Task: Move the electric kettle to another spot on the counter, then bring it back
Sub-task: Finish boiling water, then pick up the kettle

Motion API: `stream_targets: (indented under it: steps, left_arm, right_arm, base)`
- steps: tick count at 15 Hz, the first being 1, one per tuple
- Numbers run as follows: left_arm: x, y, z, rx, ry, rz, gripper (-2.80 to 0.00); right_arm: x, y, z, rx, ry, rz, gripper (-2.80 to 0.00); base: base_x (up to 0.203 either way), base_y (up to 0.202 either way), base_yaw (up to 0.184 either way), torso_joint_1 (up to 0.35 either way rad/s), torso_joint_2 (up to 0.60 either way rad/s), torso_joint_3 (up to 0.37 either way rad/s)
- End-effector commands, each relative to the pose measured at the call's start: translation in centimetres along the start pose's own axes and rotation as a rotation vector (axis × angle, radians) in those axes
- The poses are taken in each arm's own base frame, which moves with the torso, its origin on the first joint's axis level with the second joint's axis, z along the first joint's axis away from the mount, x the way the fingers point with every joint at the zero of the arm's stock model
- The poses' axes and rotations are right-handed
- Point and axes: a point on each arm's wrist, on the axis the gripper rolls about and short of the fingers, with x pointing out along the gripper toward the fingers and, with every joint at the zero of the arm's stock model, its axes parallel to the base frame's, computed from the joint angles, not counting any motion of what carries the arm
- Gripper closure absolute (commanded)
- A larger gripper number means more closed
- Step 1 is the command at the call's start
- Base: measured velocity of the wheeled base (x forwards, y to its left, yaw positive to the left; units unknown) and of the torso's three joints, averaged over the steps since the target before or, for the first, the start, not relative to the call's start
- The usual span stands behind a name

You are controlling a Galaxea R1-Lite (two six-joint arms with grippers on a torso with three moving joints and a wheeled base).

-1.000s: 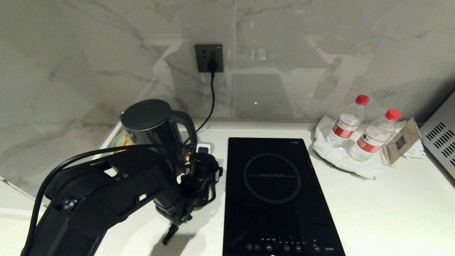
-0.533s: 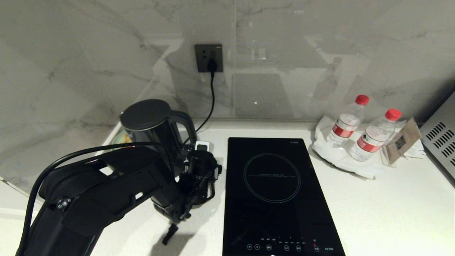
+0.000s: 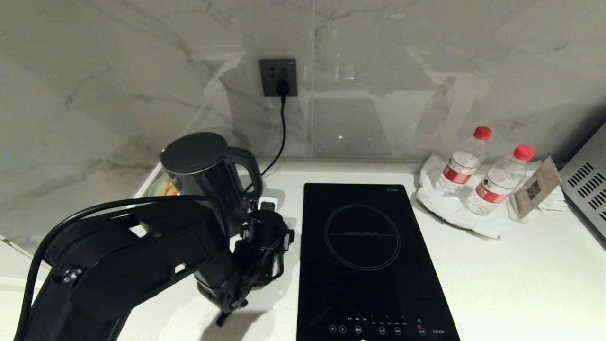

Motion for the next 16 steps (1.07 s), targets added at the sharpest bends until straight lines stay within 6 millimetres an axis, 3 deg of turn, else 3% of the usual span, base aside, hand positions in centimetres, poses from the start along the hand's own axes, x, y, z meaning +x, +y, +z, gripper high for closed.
stream_targets:
  steps: [1, 10, 16]
  left_arm:
    - [-2.0, 0.5, 0.4, -0.011, -0.029, -0.016, -2.8]
    - [-10.3, 2.4, 6.9, -0.099, -0.182, -0.099, -2.8]
    - [-10.8, 2.2, 8.7, -0.122, -0.222, -0.11, -2.8]
  right_arm:
    - [0.0, 0.0, 0.0, 0.0, 0.0, 0.0, 0.0]
    - [0.0, 0.0, 0.0, -0.002, 0.0, 0.0, 0.0]
    - [0.0, 0.0, 0.0, -0.002, 0.0, 0.001, 0.0]
  base:
    - [0.0, 0.0, 0.0, 0.0, 0.0, 0.0]
    - [0.0, 0.0, 0.0, 0.0, 0.0, 0.0]
    - [0.0, 0.0, 0.0, 0.0, 0.0, 0.0]
